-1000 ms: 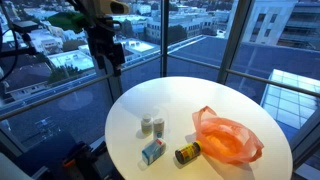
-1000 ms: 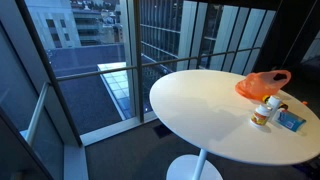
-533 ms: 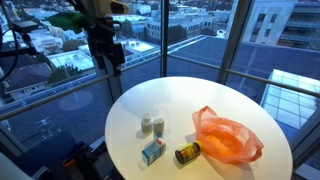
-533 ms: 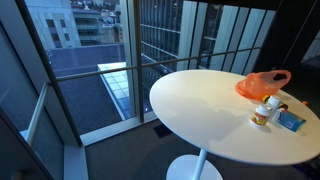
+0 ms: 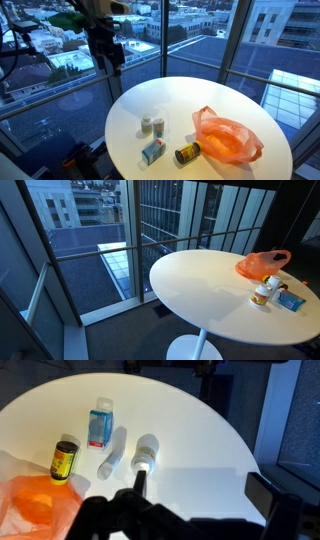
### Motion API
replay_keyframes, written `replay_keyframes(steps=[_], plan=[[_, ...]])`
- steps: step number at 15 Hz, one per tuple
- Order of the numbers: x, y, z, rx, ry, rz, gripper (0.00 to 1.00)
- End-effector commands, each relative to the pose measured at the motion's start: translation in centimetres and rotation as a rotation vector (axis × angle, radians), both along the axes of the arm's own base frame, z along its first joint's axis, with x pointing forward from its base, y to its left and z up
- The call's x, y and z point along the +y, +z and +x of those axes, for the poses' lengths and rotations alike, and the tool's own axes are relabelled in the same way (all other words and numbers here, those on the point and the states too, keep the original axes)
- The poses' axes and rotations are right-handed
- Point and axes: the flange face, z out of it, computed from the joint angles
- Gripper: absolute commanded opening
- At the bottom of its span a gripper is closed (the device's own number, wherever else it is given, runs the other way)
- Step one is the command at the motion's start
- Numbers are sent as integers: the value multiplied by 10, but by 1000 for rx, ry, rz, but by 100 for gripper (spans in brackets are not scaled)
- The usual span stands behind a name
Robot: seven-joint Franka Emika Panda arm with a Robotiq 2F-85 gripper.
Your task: Put the white bottle into the carrier bag
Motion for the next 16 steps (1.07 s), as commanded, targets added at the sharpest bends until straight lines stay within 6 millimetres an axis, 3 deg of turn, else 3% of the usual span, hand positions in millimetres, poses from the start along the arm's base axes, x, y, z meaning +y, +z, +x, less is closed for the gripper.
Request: replay_keyframes(steps=[1, 10, 16], plan=[[-7, 2, 6, -1, -19, 0, 100], [-49, -2, 19, 6, -113, 22, 100], [-85, -13, 44, -43, -201, 22, 100]])
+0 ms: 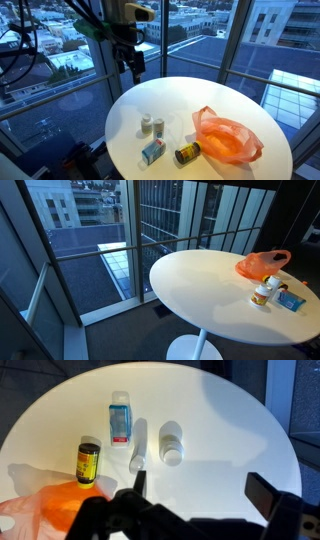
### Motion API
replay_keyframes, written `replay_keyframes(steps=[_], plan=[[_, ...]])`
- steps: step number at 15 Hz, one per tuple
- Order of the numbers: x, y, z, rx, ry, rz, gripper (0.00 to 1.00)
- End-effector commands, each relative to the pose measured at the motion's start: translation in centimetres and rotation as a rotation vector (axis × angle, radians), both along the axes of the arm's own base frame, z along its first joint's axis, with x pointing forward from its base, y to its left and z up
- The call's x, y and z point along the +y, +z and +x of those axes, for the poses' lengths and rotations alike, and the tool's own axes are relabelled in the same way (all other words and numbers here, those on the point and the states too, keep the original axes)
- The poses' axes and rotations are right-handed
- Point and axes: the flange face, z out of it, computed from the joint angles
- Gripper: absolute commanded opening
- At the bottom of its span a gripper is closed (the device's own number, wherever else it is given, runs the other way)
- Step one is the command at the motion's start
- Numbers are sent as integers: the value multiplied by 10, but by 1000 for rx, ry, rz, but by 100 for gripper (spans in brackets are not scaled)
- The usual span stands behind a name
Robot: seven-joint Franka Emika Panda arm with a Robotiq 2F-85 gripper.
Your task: Put the white bottle into the carrier bag
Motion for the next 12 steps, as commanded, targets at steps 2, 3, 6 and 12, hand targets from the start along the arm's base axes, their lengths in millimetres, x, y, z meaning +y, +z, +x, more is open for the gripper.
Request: replay_keyframes(steps=[2, 3, 6, 12], plan=[[-25, -12, 30, -30, -59, -17, 100], [-29, -17, 36, -39, -68, -19, 100], [-38, -37, 53, -40, -90, -36, 100], [-38, -57, 67, 40, -105, 0, 100]])
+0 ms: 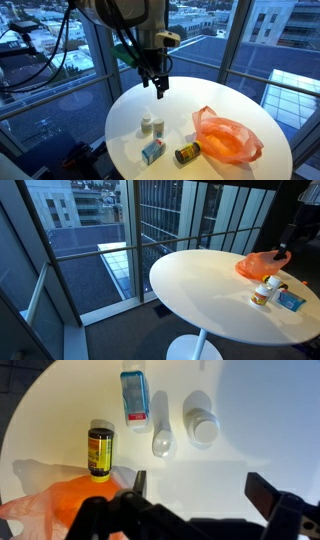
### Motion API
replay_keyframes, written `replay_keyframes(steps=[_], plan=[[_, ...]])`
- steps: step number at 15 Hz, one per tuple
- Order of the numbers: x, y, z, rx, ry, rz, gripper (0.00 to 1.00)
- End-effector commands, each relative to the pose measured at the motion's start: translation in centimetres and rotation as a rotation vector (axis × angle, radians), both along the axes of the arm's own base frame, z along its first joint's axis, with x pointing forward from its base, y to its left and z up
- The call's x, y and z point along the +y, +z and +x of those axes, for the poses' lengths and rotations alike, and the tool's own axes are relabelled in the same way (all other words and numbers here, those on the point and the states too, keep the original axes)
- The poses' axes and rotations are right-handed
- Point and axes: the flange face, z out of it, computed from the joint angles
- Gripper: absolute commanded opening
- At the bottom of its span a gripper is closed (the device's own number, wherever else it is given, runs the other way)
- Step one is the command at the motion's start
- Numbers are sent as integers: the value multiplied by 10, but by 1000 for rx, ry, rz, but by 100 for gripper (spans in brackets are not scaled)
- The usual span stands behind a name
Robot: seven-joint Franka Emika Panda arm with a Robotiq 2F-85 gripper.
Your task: Put the white bottle into the carrier bag
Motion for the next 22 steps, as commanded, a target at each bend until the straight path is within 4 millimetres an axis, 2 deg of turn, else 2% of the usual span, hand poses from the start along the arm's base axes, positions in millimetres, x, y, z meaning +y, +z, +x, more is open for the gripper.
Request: replay_keyframes(steps=[1, 5, 10, 14, 22], plan=[[0, -3, 2, 15, -4, 9, 100], [3, 2, 5, 37, -5, 24, 100], [-16, -19, 8, 24, -101, -79, 100], [-27, -49, 7, 51, -130, -85, 100], [-27, -107, 6, 102, -124, -62, 100]])
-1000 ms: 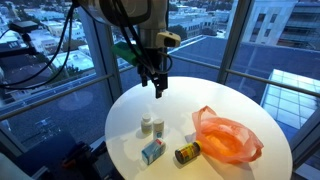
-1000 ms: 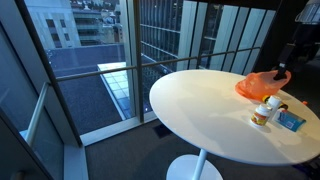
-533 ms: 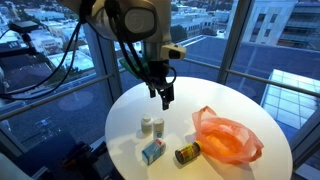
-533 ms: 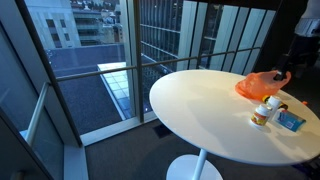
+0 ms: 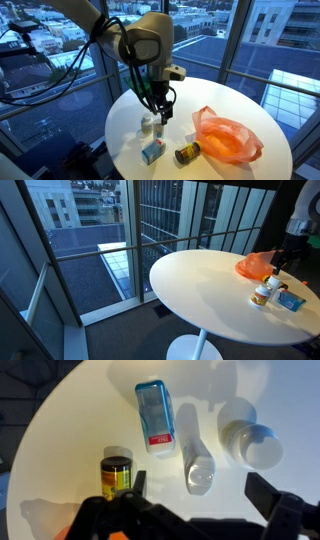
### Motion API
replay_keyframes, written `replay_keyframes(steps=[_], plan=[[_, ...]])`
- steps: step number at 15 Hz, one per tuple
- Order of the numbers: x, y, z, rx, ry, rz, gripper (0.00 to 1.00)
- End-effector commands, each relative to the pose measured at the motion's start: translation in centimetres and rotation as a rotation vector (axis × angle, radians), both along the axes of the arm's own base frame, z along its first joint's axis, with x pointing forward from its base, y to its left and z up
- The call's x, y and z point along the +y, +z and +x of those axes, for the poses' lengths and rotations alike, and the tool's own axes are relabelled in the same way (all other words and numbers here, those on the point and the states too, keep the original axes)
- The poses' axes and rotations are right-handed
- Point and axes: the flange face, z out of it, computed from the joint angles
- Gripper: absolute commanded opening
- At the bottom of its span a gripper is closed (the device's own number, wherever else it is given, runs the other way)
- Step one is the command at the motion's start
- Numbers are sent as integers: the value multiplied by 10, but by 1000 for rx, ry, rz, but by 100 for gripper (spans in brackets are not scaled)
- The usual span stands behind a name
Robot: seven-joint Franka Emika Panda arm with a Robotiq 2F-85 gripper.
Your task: Put the white bottle into the carrier bag
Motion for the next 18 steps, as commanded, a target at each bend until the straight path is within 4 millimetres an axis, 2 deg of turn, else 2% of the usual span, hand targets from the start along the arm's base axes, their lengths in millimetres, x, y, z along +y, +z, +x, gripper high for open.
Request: replay_keyframes(steps=[1, 5, 6, 7, 11, 15, 18], plan=[[-2, -16, 1, -4, -11, -3, 100], [-3, -29, 5, -29, -5, 4, 100], [-2, -33, 6, -34, -5, 3, 84], [-2, -37, 7, -37, -4, 2, 74], [-3, -47, 10, -38, -4, 1, 41], [-8, -40, 12, -46, -18, 11, 10], [-18, -23, 17, -74, -49, 12, 11]])
